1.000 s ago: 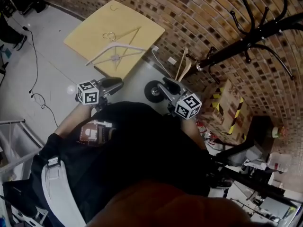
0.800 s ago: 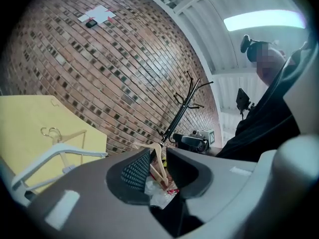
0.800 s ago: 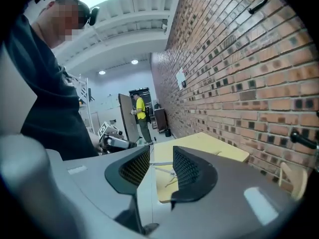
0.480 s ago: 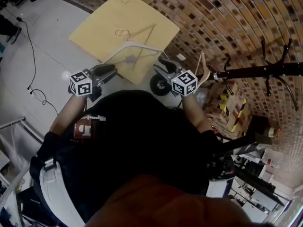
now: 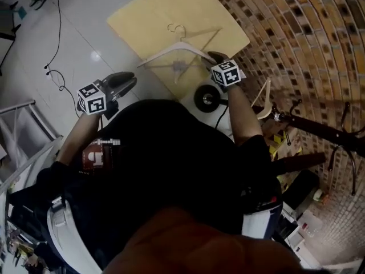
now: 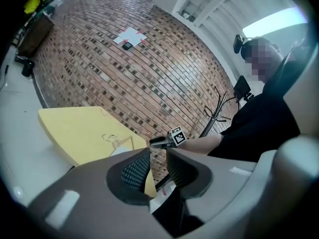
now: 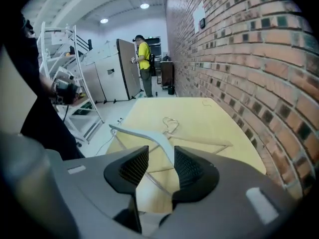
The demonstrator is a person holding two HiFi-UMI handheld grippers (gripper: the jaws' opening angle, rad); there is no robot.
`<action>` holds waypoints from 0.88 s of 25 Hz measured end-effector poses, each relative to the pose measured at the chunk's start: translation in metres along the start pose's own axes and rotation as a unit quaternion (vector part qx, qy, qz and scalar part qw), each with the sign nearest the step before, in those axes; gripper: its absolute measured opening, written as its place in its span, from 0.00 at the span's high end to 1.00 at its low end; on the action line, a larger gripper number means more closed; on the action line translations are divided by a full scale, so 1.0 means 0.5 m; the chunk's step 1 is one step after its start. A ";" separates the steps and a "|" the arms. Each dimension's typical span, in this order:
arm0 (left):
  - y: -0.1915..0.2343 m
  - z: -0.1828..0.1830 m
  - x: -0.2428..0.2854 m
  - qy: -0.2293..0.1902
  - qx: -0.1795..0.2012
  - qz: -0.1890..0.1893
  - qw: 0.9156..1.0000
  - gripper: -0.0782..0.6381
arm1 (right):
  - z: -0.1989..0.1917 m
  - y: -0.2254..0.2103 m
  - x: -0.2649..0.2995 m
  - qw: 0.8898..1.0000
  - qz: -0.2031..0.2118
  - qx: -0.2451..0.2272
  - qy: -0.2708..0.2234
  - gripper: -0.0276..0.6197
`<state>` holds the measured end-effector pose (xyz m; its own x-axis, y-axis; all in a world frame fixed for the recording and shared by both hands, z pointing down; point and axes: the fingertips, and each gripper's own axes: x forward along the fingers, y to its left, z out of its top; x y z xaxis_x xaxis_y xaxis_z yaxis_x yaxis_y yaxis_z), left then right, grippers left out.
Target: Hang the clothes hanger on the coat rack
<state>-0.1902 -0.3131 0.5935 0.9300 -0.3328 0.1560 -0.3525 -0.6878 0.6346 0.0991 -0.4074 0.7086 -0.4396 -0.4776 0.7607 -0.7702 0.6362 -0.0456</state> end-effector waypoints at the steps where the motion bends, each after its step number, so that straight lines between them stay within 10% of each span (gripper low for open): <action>1: 0.000 -0.004 -0.008 0.002 -0.004 0.015 1.000 0.78 | -0.010 -0.007 0.023 1.000 0.003 -0.011 0.012 0.70; 12: -0.001 -0.032 -0.017 -0.020 -0.055 0.105 0.993 0.78 | -0.111 -0.053 0.197 0.983 0.049 -0.120 0.129 0.64; 22: -0.003 -0.032 -0.015 -0.020 -0.070 0.120 0.990 0.78 | -0.101 -0.070 0.224 0.980 0.090 -0.114 0.135 0.77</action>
<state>-0.1951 -0.2991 0.6034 0.8153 -0.5033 0.2863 -0.5425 -0.4911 0.6816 0.1004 -0.4524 0.8281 -0.3971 -0.1871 0.8985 -0.5552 0.8285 -0.0728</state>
